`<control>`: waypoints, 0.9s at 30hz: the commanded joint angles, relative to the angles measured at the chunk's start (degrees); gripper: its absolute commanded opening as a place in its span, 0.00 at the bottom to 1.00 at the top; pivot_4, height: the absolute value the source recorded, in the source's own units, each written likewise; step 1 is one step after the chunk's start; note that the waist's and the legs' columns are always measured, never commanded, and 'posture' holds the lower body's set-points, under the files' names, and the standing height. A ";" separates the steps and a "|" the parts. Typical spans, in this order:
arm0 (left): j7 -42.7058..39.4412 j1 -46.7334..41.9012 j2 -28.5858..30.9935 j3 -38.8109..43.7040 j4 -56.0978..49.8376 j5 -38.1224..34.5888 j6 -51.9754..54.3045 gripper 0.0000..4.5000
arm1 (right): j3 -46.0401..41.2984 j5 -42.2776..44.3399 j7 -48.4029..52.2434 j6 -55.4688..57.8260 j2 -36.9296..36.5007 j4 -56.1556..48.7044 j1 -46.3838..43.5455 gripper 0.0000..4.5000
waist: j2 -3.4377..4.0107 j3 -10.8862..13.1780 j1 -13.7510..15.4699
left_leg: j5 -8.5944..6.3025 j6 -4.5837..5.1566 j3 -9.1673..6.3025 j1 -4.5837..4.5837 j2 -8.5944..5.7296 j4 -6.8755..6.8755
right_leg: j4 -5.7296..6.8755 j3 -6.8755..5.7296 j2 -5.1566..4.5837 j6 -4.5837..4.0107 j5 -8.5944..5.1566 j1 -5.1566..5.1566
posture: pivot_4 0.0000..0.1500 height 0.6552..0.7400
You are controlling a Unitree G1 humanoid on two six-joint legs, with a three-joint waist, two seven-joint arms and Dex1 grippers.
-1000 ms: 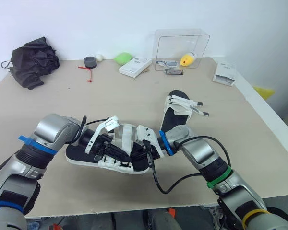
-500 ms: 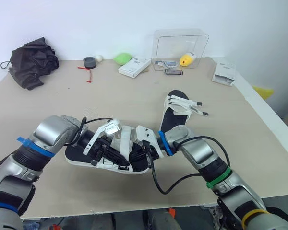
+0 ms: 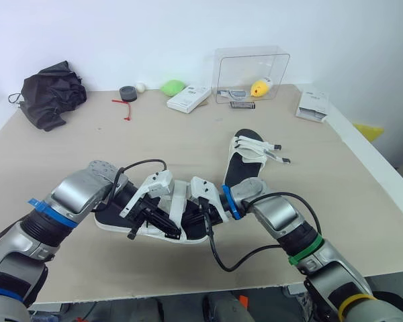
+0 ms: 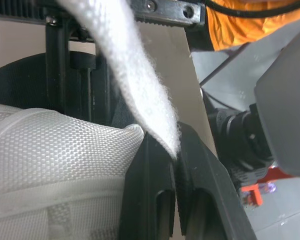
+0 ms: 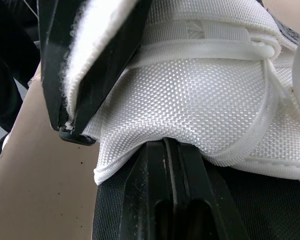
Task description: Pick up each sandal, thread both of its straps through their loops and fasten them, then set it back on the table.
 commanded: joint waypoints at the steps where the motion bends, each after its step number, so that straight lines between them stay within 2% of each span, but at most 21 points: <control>1: 1.17 2.70 1.43 -4.68 2.86 6.68 -0.77 0.03 | 2.23 -2.32 -0.82 1.35 -0.54 2.32 1.21 0.00 | 0.02 -0.01 0.00 | 0.00 0.00 0.00 0.00 0.00 0.00 | 0.00 0.01 0.00 0.00 0.00 0.00 | 1.00 1.00; 11: 3.33 5.91 -1.42 0.41 2.97 5.98 -4.53 0.03 | 2.44 -2.28 -0.44 1.46 -0.84 2.01 1.22 0.00 | 0.15 -0.13 0.10 | 0.03 0.06 -0.01 0.01 -0.04 0.00 | 0.00 0.08 0.01 0.01 0.00 0.04 | 1.00 1.00; 27: 5.12 8.84 -3.01 2.27 6.05 11.84 -17.60 0.03 | 2.73 -2.50 0.06 1.22 -0.81 2.23 0.89 0.00 | 0.21 -0.24 0.18 | 0.13 0.21 0.02 0.08 -0.08 0.01 | 0.00 0.12 -0.07 0.02 0.00 0.07 | 1.00 1.00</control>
